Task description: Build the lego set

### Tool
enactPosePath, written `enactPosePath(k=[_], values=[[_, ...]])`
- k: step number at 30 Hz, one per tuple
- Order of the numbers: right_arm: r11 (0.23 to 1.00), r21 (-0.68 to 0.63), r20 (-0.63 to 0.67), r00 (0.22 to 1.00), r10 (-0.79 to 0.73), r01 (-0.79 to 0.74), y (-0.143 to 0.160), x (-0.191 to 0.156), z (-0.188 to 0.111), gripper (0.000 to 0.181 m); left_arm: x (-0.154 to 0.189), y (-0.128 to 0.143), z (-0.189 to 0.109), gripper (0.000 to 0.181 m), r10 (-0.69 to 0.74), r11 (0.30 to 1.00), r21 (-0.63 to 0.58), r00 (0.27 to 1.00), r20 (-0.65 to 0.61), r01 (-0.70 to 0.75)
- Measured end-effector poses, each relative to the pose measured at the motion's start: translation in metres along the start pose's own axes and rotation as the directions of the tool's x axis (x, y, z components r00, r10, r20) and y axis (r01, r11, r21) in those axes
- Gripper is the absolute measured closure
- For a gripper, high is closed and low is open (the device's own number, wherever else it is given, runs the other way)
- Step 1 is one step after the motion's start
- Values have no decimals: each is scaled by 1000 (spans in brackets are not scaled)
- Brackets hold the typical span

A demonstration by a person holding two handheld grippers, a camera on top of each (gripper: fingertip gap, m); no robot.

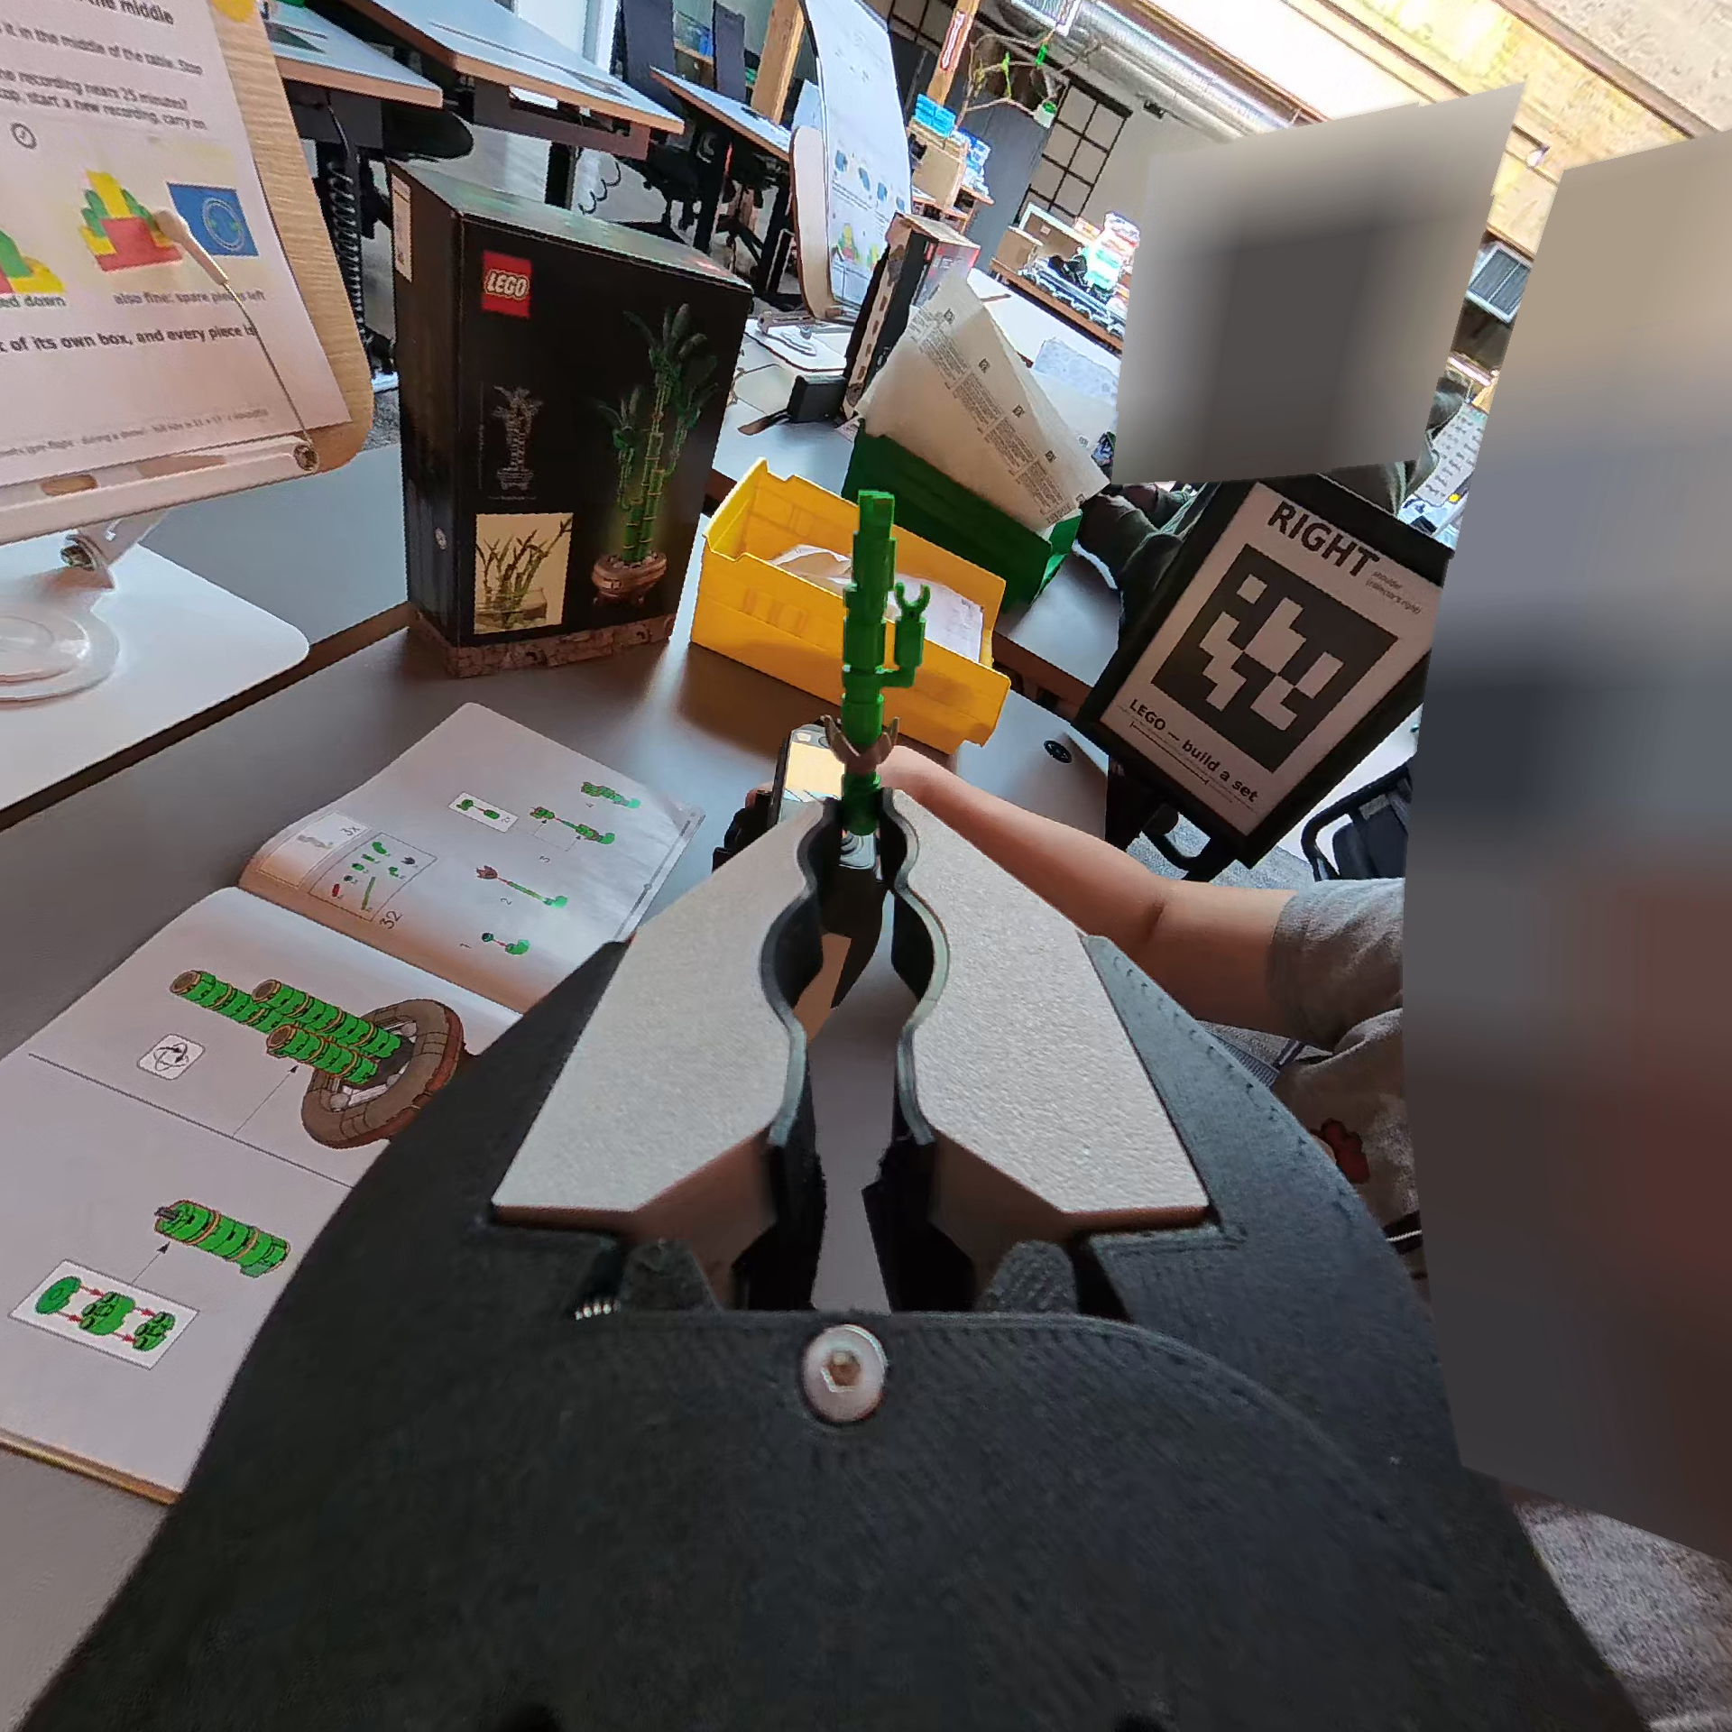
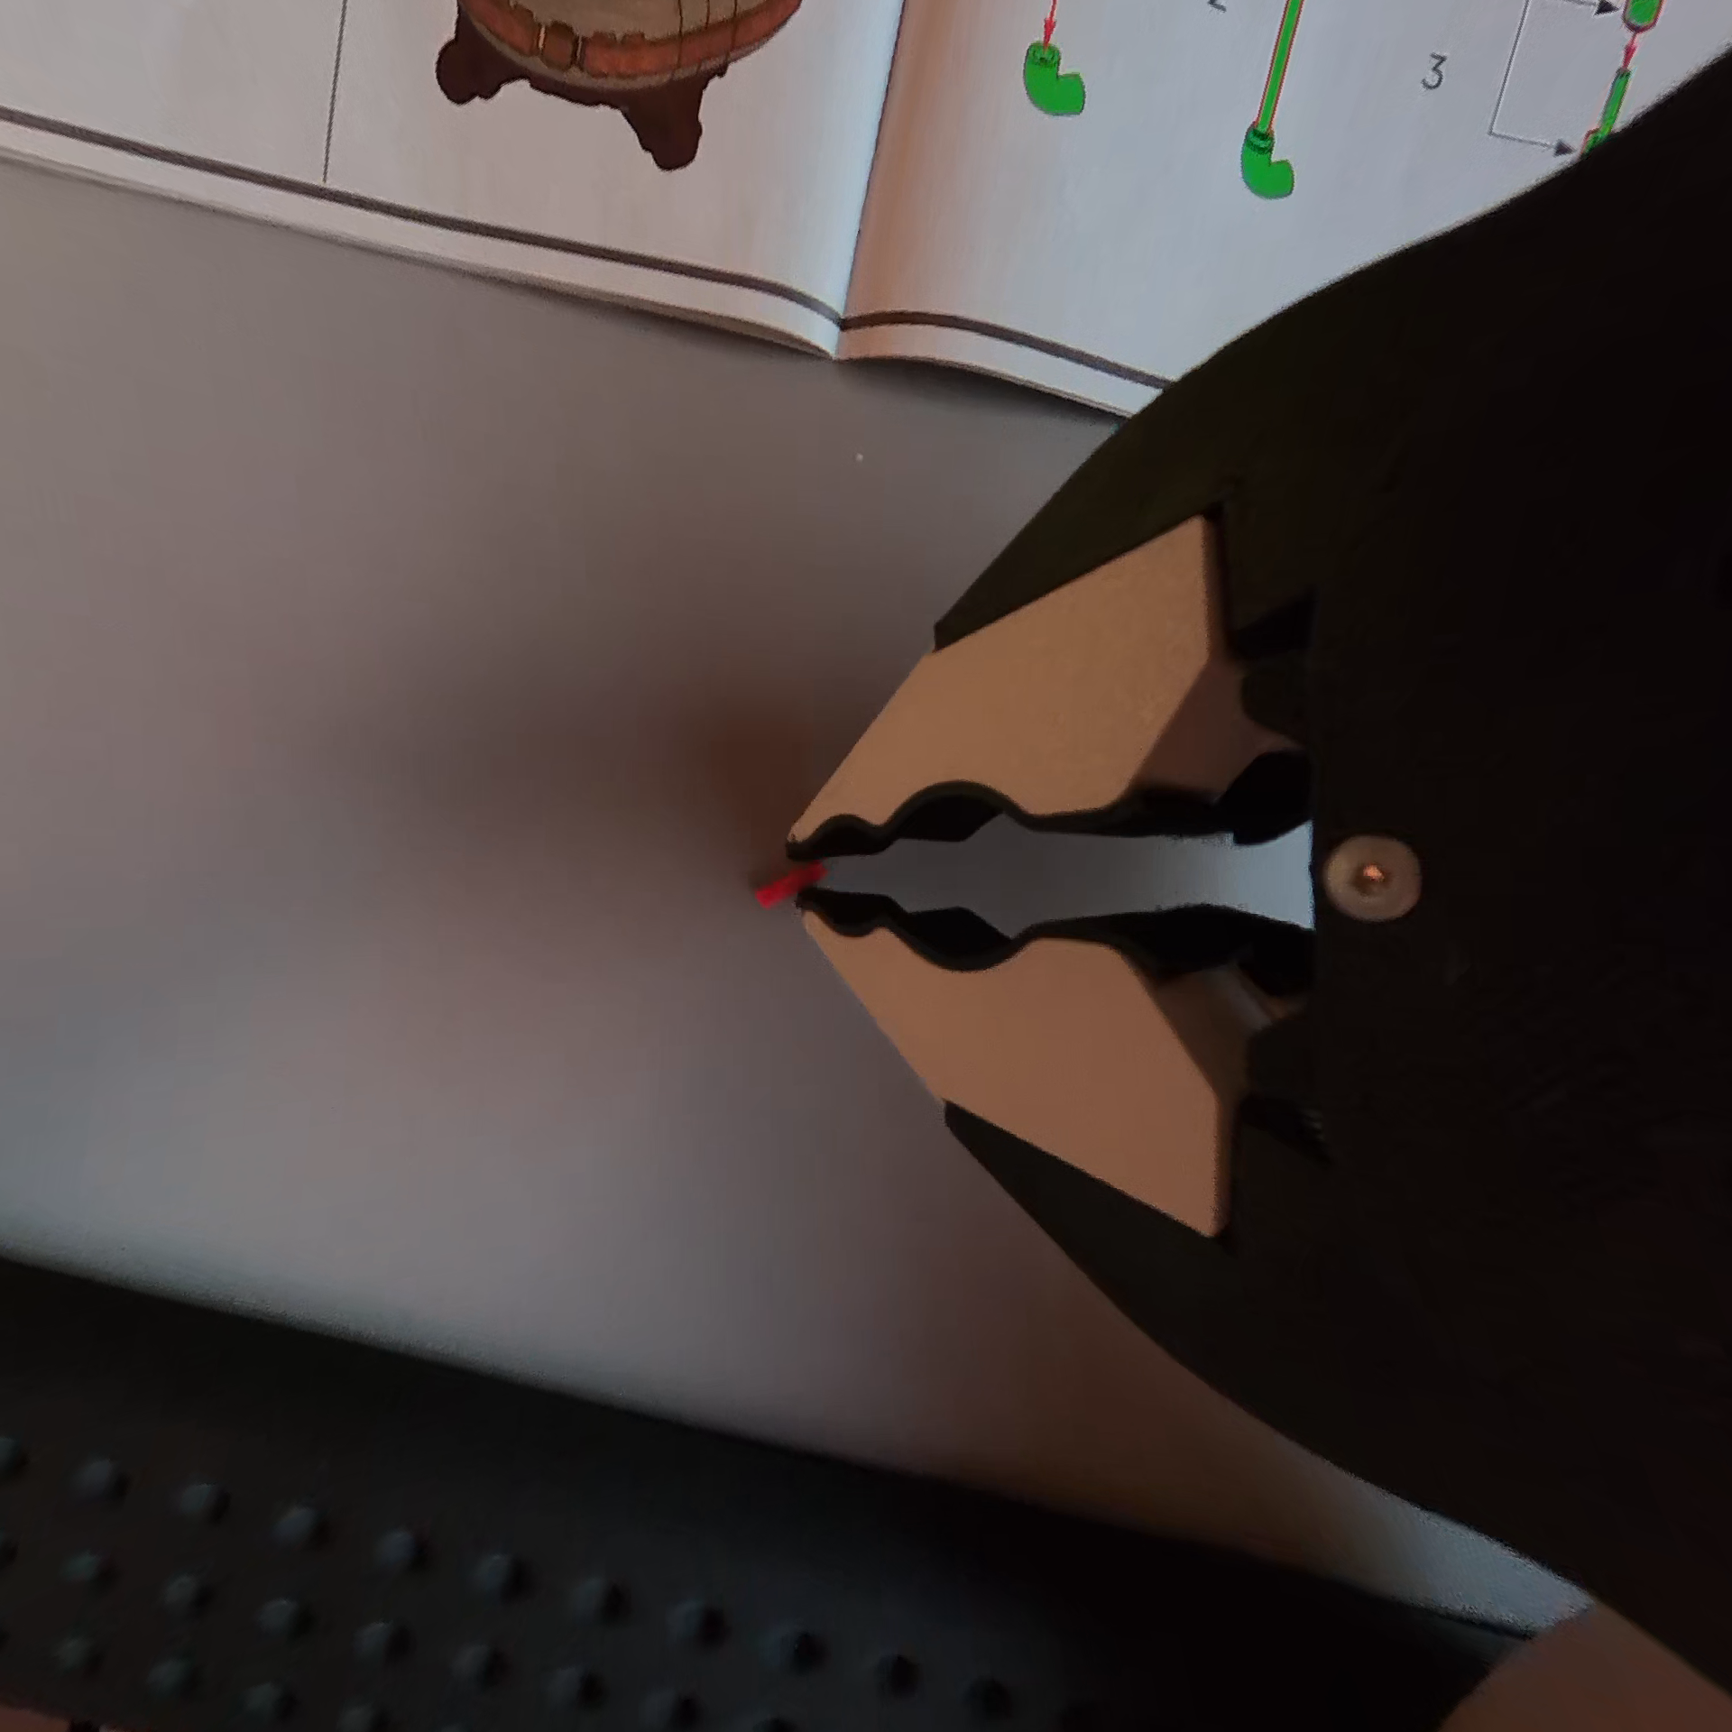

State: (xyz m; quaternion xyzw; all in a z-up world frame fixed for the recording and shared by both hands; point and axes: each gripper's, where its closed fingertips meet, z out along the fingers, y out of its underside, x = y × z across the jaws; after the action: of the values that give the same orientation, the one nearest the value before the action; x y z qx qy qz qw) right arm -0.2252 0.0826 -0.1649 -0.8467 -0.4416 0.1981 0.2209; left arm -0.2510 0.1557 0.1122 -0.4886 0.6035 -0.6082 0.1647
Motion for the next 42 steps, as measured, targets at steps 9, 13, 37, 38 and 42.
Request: enactPosePath(k=[9, 13, 37, 38, 42], values=[[994, 96, -185, 982, -35, 54, -26, 18, -43, 178, 3, -3, 16, 176, -72, 997, 28, 987, -142, 76], [922, 343, -480, 877, 6, 182, -95, 18, -139, 178, 6, -4, 34, 176, -112, 992, 33, 972, -209, 121], [904, 159, -831, 548, -95, 398, -131, -12, -219, 178, 14, 7, 73, 175, -44, 998, -40, 992, -120, 39], [904, 156, -833, 545, -97, 398, -130, -12, -219, 178, 14, 9, 74, 175, -45, 998, -45, 992, -117, 40], [913, 136, -832, 545, -107, 386, -128, -9, -216, 178, 14, 11, 76, 175, -50, 997, -61, 992, -118, 43]])
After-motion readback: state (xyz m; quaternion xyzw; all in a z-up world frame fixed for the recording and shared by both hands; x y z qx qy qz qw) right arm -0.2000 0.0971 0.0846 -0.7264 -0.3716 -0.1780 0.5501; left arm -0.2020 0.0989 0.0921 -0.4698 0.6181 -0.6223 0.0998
